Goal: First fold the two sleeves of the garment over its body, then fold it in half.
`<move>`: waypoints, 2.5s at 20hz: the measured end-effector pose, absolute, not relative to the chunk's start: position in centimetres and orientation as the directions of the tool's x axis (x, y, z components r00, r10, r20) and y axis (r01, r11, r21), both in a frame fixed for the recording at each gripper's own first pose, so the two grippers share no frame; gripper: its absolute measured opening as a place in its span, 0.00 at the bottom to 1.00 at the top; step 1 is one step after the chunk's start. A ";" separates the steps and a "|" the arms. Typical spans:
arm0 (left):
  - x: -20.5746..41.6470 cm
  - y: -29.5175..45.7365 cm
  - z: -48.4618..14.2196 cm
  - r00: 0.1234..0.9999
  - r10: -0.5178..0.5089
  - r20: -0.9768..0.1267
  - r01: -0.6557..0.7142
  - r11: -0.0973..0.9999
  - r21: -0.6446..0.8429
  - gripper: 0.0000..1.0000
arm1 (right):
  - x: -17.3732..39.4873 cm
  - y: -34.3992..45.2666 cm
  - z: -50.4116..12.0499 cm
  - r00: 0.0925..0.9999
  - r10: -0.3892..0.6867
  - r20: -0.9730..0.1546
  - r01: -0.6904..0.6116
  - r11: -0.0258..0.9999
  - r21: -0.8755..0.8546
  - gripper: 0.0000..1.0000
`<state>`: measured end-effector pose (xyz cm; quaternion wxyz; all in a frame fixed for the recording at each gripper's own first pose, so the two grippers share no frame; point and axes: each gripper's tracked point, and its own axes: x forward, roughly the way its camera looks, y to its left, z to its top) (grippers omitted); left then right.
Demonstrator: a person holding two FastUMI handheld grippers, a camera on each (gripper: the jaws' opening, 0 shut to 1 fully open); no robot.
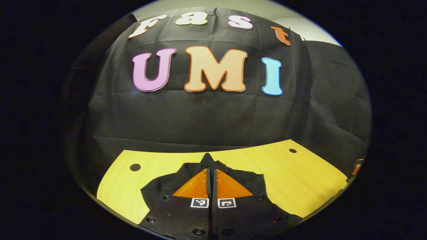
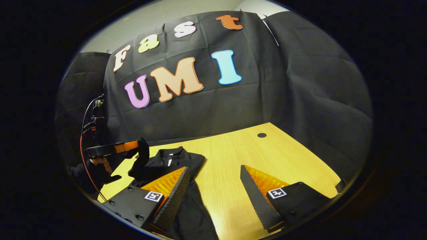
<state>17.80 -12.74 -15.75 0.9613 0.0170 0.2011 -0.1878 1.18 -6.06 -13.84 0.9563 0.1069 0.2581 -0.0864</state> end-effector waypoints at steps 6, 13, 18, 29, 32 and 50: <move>17.4 -17.7 -17.5 0.798 -0.416 -0.435 0.440 0.897 -0.052 0.00 | 0.5 -7.1 -14.2 0.846 -0.121 -0.520 0.235 0.959 0.160 0.98; 16.2 -21.4 -18.0 0.754 -0.428 -0.498 0.469 0.882 -0.049 0.67 | 0.3 -7.5 -15.0 0.839 -0.093 -0.536 0.216 0.961 0.172 0.98; 14.4 -17.6 -14.7 0.823 -0.366 -0.435 0.397 0.918 -0.021 0.93 | 0.9 -6.9 -14.8 0.852 -0.006 -0.524 0.124 0.974 0.191 0.98; 3.4 -0.8 -15.5 0.874 -0.181 -0.451 0.220 0.975 0.034 0.92 | -0.9 -1.1 -17.5 0.811 0.088 -0.578 0.018 0.984 0.176 0.98; 0.4 3.0 -17.4 0.853 -0.144 -0.503 0.185 0.982 0.032 0.92 | -2.5 0.4 -19.3 0.782 0.081 -0.618 0.017 0.988 0.151 0.98; -12.9 11.8 -30.4 0.622 -0.061 -0.781 0.157 0.986 0.048 0.94 | -13.0 2.4 -31.5 0.524 -0.041 -0.851 0.076 0.997 -0.001 0.94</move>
